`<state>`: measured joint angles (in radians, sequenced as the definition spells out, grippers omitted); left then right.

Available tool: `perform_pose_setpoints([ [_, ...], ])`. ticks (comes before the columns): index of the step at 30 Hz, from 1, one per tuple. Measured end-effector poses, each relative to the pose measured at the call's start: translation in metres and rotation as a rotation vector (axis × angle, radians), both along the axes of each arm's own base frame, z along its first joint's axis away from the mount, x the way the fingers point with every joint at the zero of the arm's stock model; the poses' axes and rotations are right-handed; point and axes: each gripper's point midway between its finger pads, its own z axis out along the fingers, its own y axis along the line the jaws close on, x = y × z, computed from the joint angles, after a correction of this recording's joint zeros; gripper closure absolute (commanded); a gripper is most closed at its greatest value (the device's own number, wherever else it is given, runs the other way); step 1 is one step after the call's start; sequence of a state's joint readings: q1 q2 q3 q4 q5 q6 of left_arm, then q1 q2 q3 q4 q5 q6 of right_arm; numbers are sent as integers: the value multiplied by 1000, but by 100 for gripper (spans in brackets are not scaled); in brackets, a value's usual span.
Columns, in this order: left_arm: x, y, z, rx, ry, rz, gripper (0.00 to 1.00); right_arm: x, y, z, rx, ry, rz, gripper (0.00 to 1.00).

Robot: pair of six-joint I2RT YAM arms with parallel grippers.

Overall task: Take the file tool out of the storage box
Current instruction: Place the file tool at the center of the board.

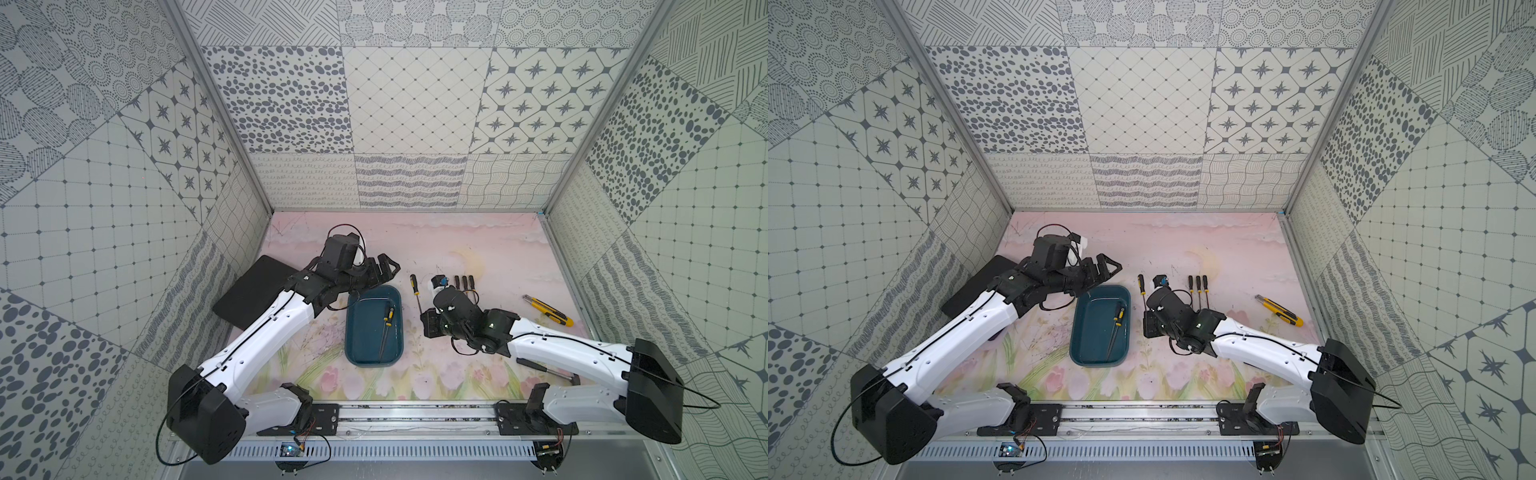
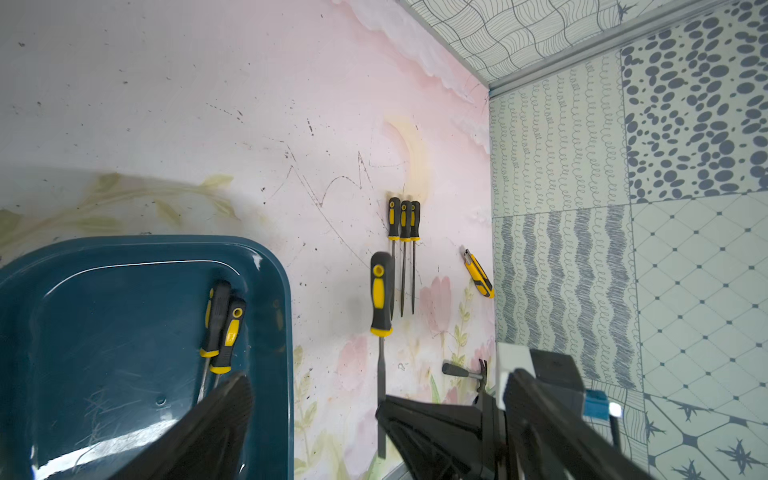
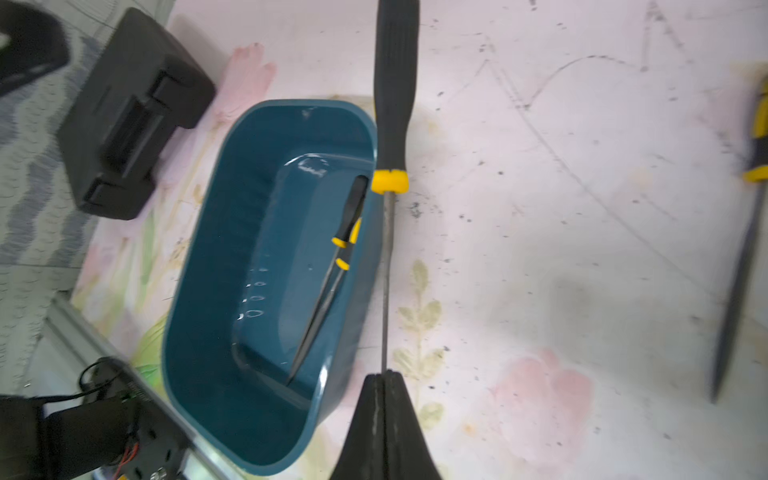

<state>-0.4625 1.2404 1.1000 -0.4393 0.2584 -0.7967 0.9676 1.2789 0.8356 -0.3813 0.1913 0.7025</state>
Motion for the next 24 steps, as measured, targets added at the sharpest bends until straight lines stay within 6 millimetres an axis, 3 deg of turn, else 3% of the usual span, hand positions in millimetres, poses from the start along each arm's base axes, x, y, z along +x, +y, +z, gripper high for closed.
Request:
perform_pose_setpoints([
  [5, -14, 4, -6, 35, -3, -51, 1, 17, -40, -9, -155, -21, -127, 100],
  [11, -28, 8, -19, 67, 21, -86, 1, 36, -76, -35, -303, 16, -239, 100],
  [24, -44, 13, -40, 84, 58, -110, 1, 69, -103, -74, -392, 98, -265, 100],
])
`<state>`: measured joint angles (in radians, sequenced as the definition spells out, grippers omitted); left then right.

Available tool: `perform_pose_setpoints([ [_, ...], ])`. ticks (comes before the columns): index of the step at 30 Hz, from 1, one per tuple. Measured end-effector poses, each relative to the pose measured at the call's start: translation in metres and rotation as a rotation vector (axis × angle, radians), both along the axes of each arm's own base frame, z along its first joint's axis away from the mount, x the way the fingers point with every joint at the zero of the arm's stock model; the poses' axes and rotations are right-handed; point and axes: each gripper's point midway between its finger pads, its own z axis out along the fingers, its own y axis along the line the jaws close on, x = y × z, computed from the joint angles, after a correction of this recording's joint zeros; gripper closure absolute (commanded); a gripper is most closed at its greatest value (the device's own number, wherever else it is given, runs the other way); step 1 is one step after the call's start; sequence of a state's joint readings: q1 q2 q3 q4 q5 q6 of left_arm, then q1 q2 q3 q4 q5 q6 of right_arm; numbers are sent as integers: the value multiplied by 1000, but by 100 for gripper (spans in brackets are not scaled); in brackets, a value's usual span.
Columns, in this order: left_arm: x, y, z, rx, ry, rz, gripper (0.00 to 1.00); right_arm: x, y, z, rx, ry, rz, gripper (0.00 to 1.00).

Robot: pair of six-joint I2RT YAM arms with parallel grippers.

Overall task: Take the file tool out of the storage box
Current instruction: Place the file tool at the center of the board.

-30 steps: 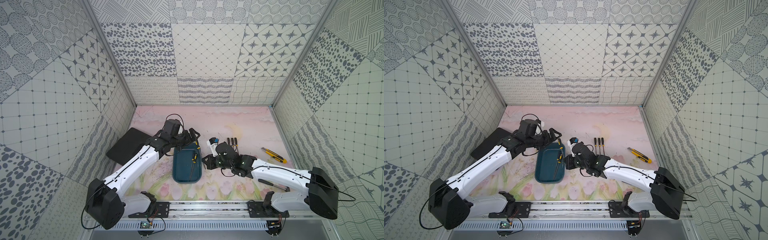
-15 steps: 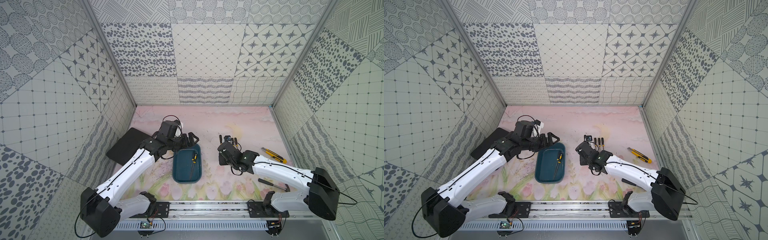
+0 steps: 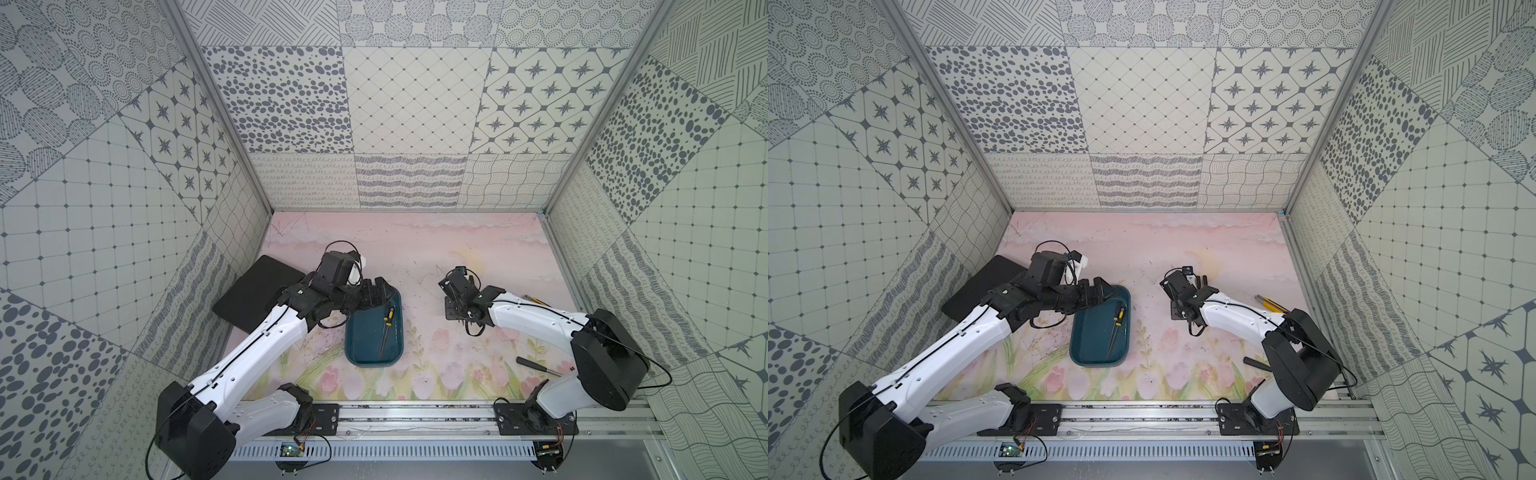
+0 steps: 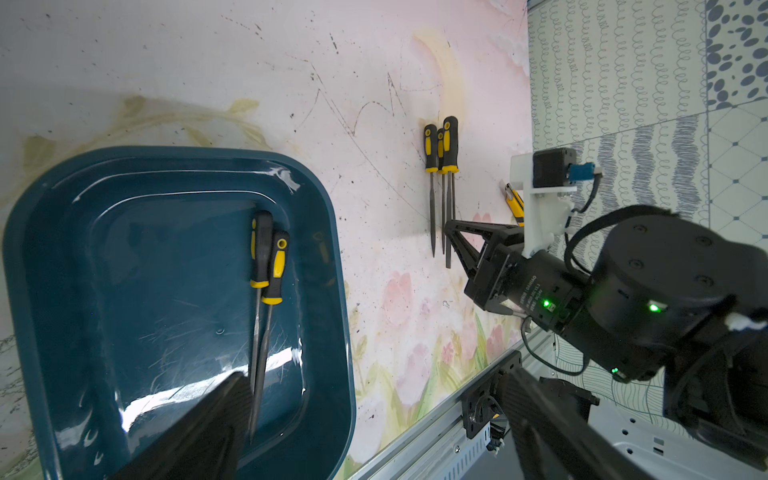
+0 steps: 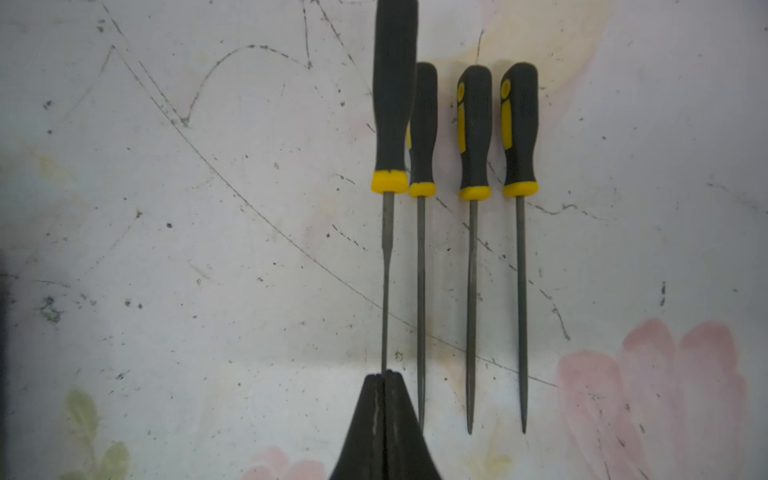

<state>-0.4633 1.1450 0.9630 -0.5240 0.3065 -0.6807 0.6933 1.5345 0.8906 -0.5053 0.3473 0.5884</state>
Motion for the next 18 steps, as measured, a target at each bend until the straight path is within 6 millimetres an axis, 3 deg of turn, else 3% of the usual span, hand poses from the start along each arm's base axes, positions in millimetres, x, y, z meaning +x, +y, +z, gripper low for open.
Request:
perform_pose_setpoints([
  [6, -4, 2, -12, 13, 27, 0, 1, 7, 4, -9, 2, 26, 33, 100],
  [18, -7, 2, -18, 22, 37, -1, 1, 12, 8, -25, -9, 55, 40, 100],
])
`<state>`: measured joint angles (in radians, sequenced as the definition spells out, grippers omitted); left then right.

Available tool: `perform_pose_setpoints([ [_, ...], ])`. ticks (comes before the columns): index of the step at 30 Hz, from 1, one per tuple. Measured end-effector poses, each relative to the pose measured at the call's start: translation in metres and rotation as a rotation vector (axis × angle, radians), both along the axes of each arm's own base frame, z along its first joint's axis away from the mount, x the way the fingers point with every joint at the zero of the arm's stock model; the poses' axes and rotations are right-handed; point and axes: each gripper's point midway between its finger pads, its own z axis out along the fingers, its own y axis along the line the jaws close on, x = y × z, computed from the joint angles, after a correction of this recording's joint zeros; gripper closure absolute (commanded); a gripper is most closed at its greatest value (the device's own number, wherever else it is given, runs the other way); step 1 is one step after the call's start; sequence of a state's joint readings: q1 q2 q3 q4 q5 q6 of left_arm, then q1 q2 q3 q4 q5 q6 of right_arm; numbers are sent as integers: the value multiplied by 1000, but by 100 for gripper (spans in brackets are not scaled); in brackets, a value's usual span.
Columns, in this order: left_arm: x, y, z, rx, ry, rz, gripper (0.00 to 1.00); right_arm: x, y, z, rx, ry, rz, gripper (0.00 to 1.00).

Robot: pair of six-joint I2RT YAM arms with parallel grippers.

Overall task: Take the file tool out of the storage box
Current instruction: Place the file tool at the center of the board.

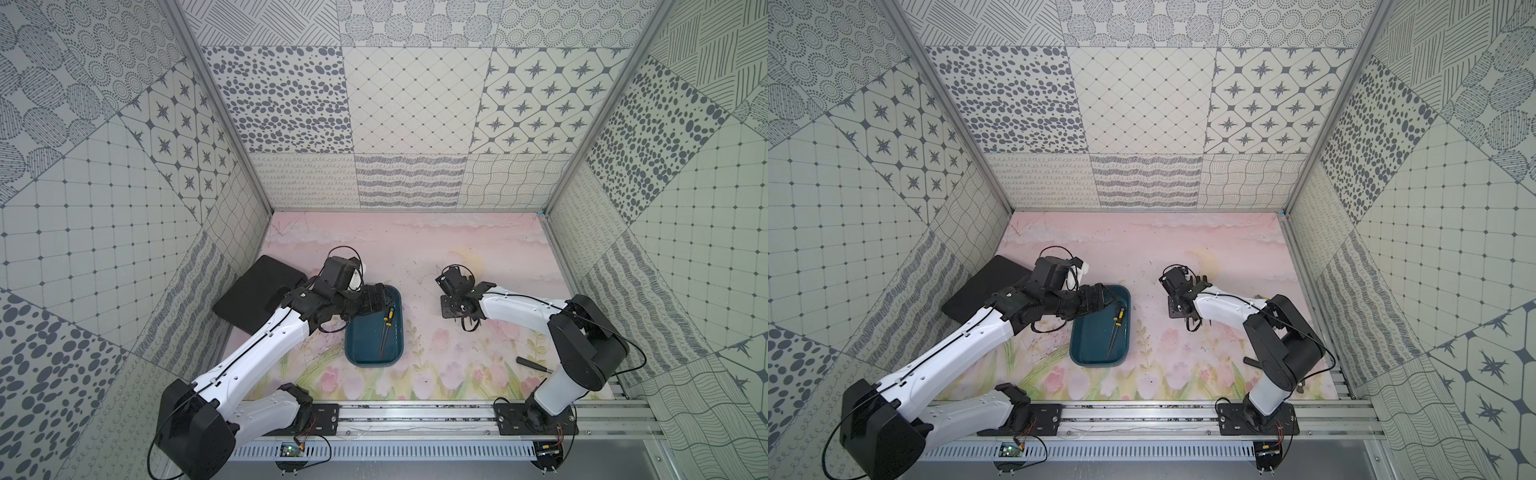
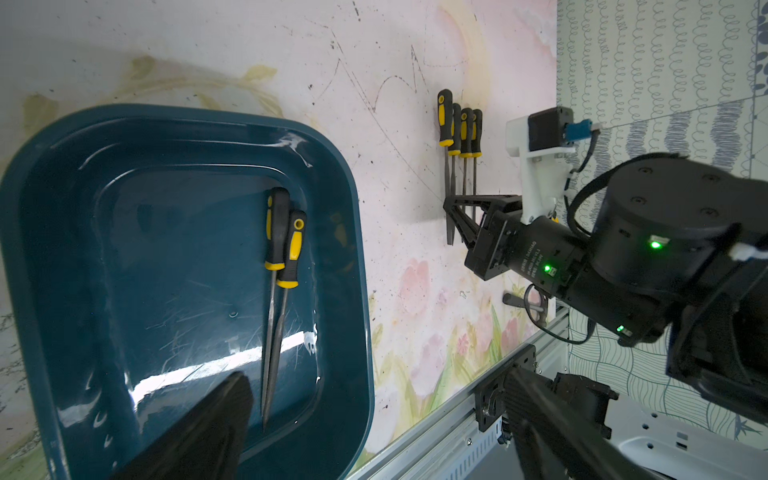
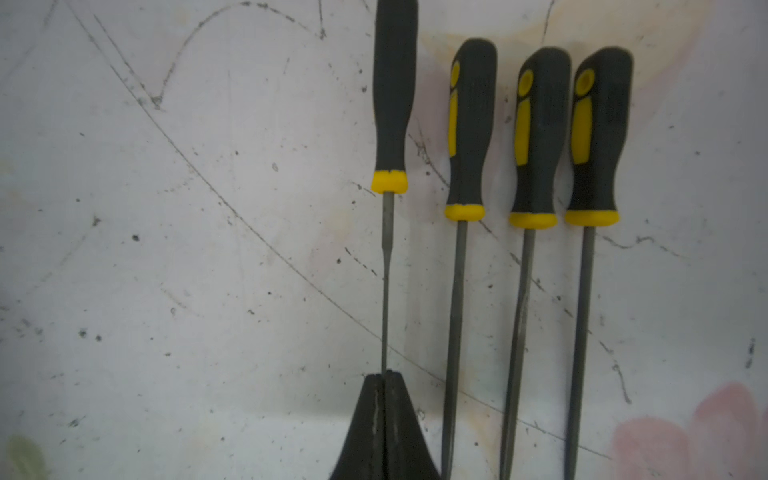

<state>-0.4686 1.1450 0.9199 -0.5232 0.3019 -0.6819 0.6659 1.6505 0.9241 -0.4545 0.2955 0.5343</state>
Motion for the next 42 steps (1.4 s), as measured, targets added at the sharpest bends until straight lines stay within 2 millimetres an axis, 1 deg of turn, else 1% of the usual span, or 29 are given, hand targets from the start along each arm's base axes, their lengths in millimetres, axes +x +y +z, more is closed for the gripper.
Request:
perform_pose_setpoints([
  [10, -1, 2, -5, 10, 8, 4, 1, 0, -1, -3, -3, 5, -12, 100],
  [19, -1, 2, -6, 12, 9, 6, 1, -1, -2, -8, -12, 18, -16, 100],
  [37, -2, 3, -9, 15, 15, 6, 1, -2, -3, -11, -12, 23, -24, 100],
  [42, -2, 3, -9, 16, 16, 6, 1, -2, -3, -12, -9, 23, -31, 97],
])
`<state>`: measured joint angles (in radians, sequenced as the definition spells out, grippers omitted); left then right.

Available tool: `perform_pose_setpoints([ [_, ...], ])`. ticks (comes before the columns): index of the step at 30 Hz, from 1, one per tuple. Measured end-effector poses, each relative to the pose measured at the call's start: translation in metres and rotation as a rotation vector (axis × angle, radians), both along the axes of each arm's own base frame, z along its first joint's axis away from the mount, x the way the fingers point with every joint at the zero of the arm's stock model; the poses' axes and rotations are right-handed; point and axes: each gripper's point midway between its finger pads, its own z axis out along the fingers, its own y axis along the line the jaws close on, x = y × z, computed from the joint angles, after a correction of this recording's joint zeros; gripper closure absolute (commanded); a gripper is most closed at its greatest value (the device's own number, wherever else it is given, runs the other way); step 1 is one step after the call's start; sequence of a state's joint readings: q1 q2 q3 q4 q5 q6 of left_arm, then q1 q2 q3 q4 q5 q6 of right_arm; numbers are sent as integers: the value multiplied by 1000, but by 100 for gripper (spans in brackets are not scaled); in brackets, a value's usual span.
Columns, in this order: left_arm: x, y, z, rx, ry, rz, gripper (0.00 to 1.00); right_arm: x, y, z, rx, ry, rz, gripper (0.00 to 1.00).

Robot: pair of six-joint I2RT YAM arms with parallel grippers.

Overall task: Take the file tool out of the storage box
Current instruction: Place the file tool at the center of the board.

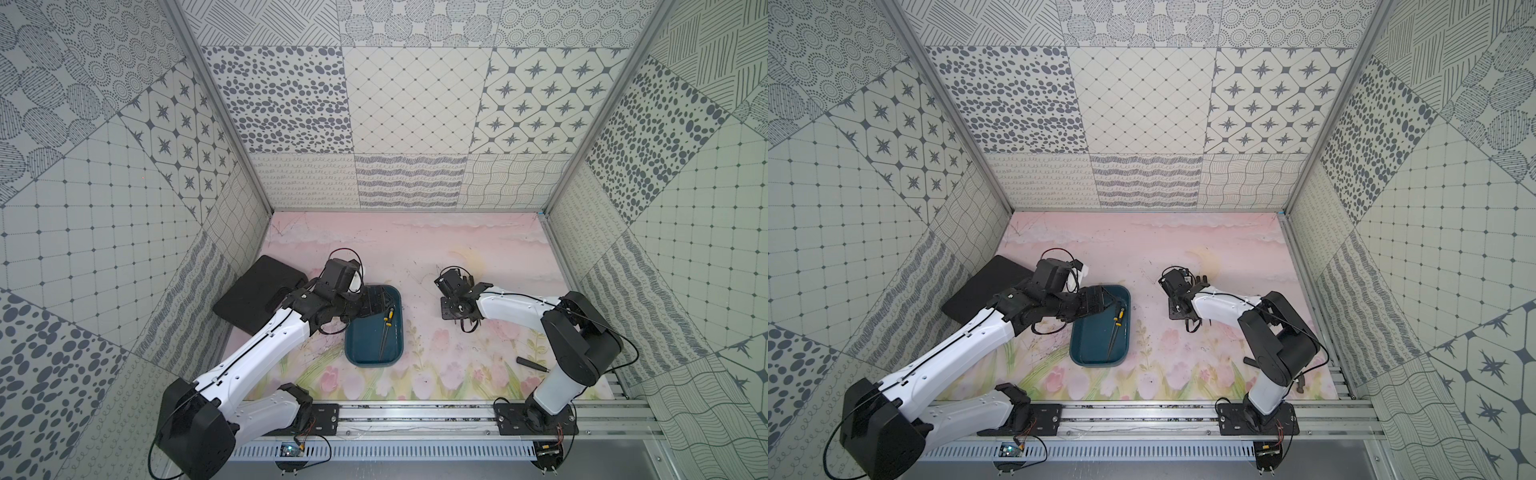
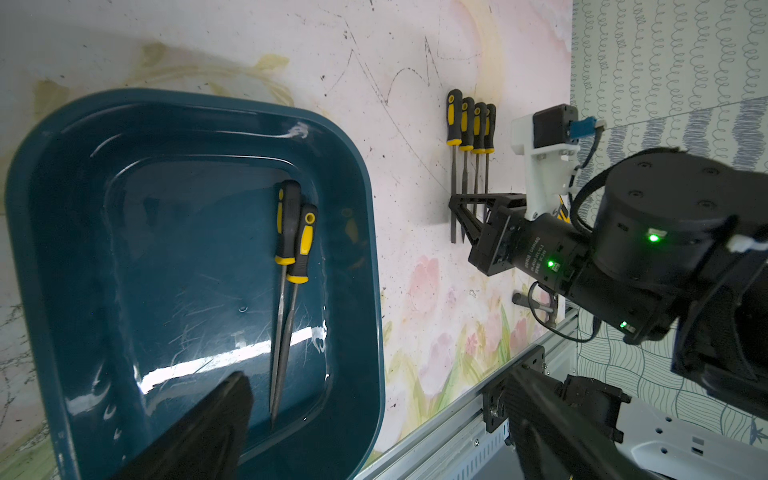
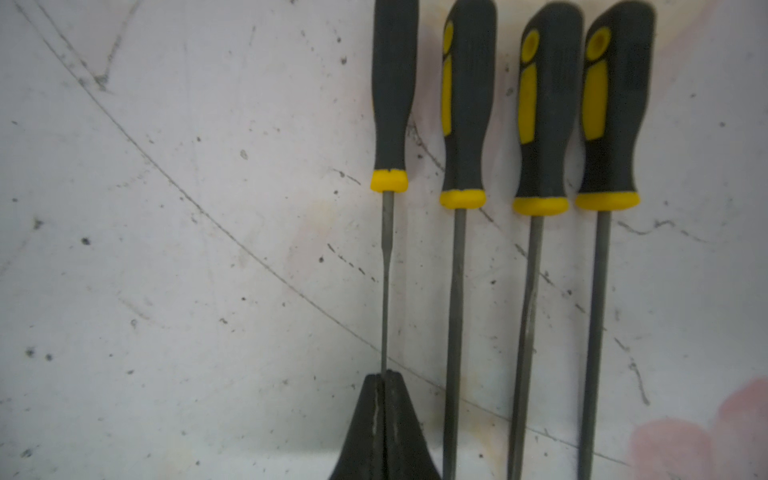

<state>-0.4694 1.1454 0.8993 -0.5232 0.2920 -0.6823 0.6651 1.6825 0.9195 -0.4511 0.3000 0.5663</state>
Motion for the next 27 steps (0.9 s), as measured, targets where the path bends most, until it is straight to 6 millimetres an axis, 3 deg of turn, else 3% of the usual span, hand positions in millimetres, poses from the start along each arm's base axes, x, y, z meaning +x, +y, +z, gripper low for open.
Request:
perform_pose_setpoints([
  [10, 0, 0, -1, 1, 0, 0, 1, -1, -1, -1, -1, 1, -2, 87],
  [22, 1, 2, -1, 11, -4, 9, 1, -1, -3, 0, -14, 2, 5, 82],
  [27, 5, 8, -6, 50, -6, 33, 1, -2, 0, 22, 10, -34, 31, 75],
])
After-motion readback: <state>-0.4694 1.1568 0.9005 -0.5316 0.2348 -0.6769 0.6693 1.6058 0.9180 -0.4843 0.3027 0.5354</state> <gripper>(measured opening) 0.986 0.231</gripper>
